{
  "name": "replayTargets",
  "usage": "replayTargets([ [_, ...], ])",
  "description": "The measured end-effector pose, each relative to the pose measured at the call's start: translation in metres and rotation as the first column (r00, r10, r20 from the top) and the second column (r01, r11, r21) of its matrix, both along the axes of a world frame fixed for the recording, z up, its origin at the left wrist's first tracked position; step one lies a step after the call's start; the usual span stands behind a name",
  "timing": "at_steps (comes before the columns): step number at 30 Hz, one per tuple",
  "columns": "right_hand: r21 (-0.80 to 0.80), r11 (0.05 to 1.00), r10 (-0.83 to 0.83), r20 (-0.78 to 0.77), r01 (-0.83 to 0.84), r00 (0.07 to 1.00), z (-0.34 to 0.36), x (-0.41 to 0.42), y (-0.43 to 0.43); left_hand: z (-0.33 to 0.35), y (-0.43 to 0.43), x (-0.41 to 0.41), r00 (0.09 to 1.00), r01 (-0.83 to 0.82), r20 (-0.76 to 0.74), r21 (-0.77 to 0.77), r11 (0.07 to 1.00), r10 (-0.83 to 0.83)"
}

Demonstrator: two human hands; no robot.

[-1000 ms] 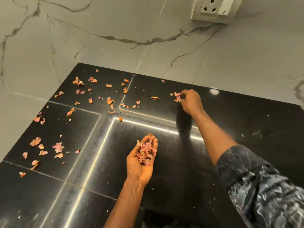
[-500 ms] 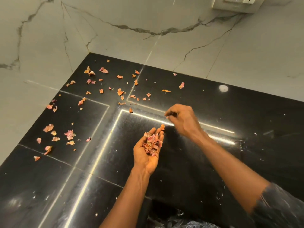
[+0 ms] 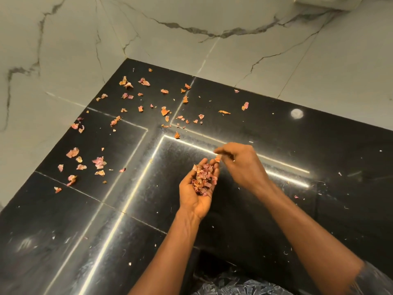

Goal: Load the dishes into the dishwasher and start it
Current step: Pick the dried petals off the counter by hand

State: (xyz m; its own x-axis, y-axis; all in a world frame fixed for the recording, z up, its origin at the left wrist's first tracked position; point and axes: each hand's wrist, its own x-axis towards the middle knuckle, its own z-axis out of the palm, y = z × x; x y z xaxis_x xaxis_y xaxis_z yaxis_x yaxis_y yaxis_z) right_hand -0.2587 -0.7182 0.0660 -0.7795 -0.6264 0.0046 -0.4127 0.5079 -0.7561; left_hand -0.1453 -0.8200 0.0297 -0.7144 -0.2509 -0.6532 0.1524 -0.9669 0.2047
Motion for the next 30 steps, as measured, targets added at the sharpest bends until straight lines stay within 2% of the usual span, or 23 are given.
replayTargets([
  [2,0.145,0.986,-0.083,-0.030,0.086,0.996,-0.020,-0.019,0.001,-0.002,-0.001,0.002,1.000,0.010,0.007,-0.021,1.000,-0.009],
  [4,0.290,0.956,-0.031,-0.039,0.041,0.999,-0.038,-0.024,0.002,-0.004,-0.001,0.005,1.000,0.010,0.012,-0.041,0.999,-0.009],
  [8,0.318,0.936,0.211,-0.173,-0.148,0.962,-0.054,0.003,-0.005,-0.007,-0.004,0.008,1.000,-0.001,0.013,-0.047,0.999,0.002],
  [10,0.336,0.928,0.243,-0.211,-0.164,0.947,-0.059,0.008,-0.007,-0.008,-0.005,0.010,1.000,-0.012,0.013,-0.050,0.999,0.013],
  [12,0.306,0.944,0.182,-0.186,-0.119,0.965,-0.060,0.001,-0.006,-0.008,-0.006,0.012,1.000,-0.021,0.022,-0.048,0.999,0.022],
  [15,0.141,0.989,-0.018,-0.097,0.032,0.995,-0.043,-0.009,-0.002,-0.005,-0.008,0.012,0.998,-0.018,0.056,-0.055,0.998,0.021],
  [17,0.036,0.997,-0.074,-0.036,0.075,0.997,-0.021,-0.005,0.000,-0.003,-0.007,0.009,0.997,-0.010,0.070,-0.053,0.999,0.013],
  [19,0.002,1.000,0.003,-0.025,-0.003,1.000,-0.003,0.005,0.000,-0.001,-0.003,0.006,0.998,0.003,0.069,-0.049,0.999,0.000],
  [22,0.049,0.988,0.151,-0.069,-0.147,0.986,0.007,0.021,0.004,0.002,0.005,0.002,0.999,0.033,0.037,-0.039,0.999,-0.031],
  [25,0.036,0.989,0.146,-0.054,-0.144,0.988,0.010,0.017,0.008,0.004,0.008,-0.004,0.999,0.052,0.009,-0.038,0.998,-0.052],
  [28,-0.019,1.000,-0.002,-0.022,0.002,1.000,0.010,-0.023,0.013,0.003,0.007,-0.009,1.000,0.030,-0.009,-0.005,1.000,-0.030],
  [30,0.006,0.977,-0.214,-0.071,0.215,0.974,-0.002,-0.069,0.022,0.005,0.005,-0.011,1.000,0.023,-0.005,-0.008,1.000,-0.023],
])
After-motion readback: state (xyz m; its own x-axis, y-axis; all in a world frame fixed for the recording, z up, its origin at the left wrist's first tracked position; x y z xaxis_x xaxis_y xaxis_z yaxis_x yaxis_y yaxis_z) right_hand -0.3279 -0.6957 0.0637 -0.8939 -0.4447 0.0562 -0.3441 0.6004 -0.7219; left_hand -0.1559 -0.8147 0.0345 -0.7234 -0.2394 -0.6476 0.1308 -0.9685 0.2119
